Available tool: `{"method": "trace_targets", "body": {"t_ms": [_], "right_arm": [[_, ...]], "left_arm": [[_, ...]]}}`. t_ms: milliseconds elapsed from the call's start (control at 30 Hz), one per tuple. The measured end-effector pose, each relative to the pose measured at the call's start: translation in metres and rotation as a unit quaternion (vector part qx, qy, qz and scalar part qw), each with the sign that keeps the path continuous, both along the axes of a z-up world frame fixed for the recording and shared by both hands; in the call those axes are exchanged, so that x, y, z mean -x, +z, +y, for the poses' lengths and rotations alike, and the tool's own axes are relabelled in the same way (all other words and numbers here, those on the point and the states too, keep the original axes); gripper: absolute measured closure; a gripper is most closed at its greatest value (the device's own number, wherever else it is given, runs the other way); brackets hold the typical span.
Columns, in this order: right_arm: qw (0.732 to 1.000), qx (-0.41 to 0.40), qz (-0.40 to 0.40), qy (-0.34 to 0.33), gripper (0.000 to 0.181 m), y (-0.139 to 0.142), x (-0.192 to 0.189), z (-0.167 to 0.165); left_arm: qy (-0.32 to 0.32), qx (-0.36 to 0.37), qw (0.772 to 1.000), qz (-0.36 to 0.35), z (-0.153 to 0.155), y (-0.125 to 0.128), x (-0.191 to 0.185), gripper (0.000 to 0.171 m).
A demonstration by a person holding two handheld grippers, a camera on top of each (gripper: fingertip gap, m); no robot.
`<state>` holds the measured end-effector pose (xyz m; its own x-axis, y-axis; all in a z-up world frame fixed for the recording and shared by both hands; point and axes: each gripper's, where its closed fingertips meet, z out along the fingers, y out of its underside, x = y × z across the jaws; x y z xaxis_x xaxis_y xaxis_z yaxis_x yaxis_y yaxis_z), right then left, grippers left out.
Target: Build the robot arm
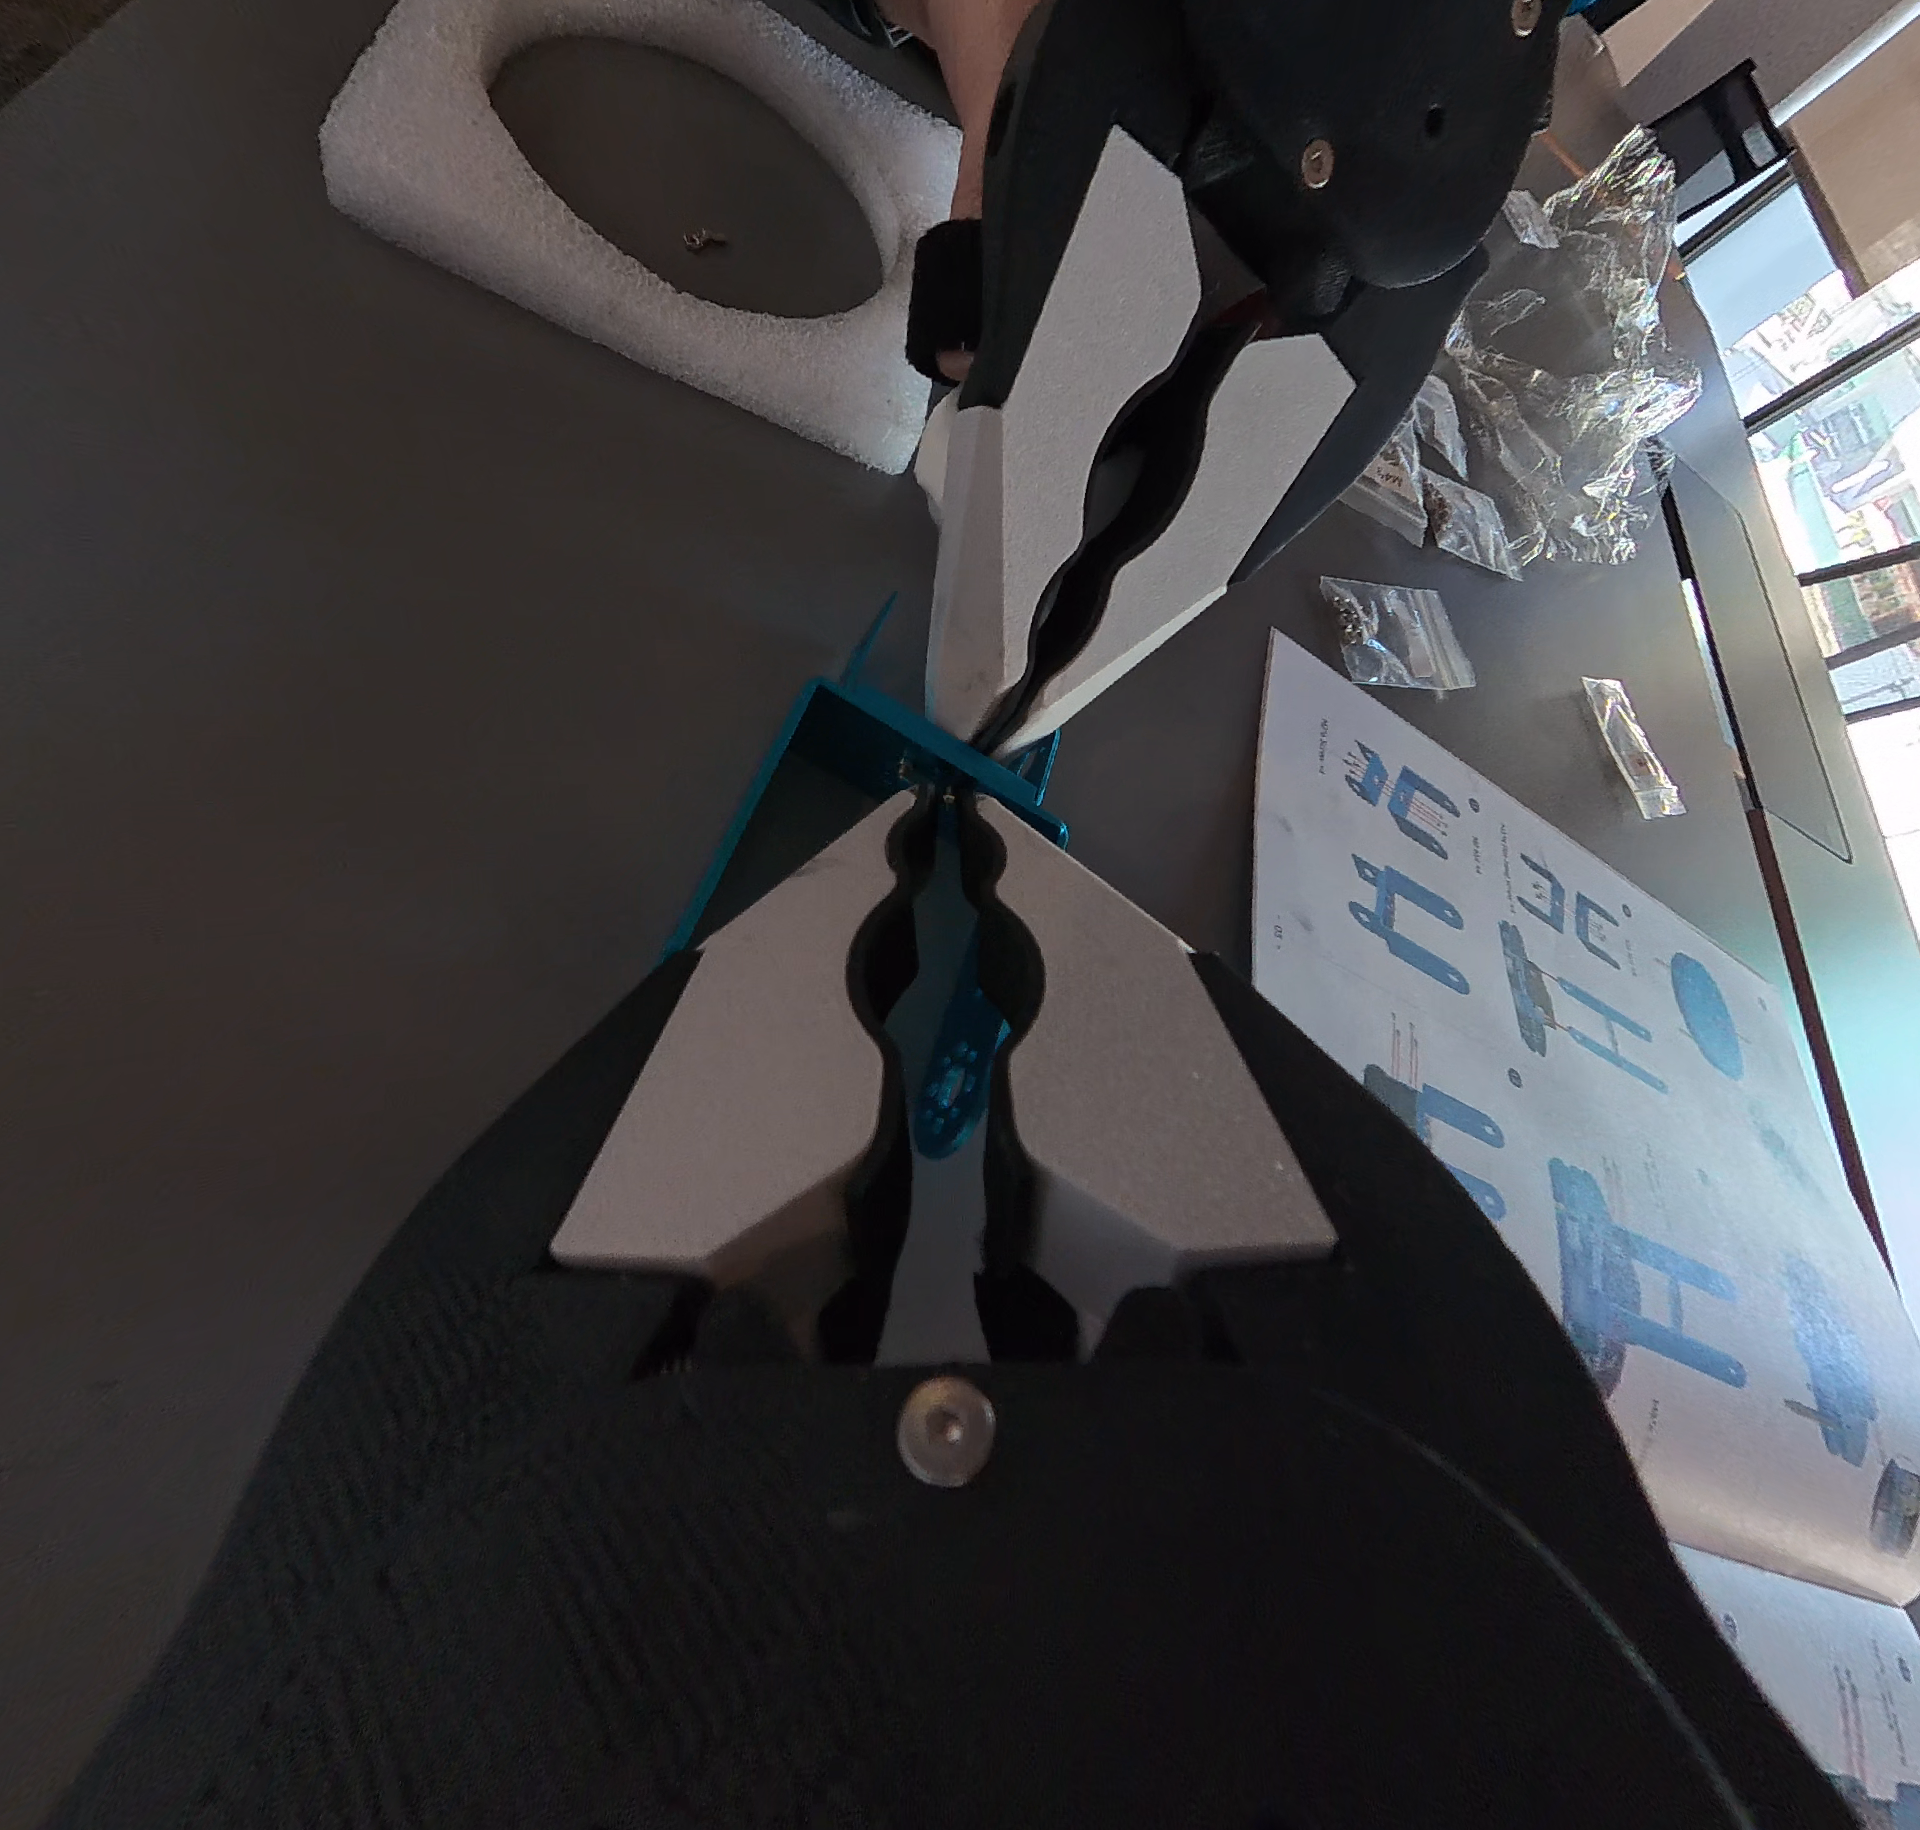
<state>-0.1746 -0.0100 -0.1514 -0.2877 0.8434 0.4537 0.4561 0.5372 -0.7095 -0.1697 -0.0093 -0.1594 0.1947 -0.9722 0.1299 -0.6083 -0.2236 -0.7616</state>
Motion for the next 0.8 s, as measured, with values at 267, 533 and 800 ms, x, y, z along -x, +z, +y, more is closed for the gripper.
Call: {"method": "trace_targets", "body": {"t_ms": [267, 533, 800], "right_arm": [[1.000, 0.012, 0.001, -0.004, 0.178, -0.0003, 0.0002, 0.0015], [1.000, -0.002, 0.006, -0.003, 0.178, 0.0010, 0.0002, 0.0028], [1.000, -0.013, 0.010, -0.004, 0.178, 0.0024, -0.0003, 0.0045]], "left_arm": [[0.000, -0.002, 1.000, 0.002, 0.0000, 0.0001, -0.0002, 0.171], [-0.003, -0.001, 1.000, -0.001, -0.0014, 0.0013, -0.0008, 0.171], [-0.002, 0.000, 1.000, -0.003, -0.0012, 0.0020, -0.0011, 0.171]]}}
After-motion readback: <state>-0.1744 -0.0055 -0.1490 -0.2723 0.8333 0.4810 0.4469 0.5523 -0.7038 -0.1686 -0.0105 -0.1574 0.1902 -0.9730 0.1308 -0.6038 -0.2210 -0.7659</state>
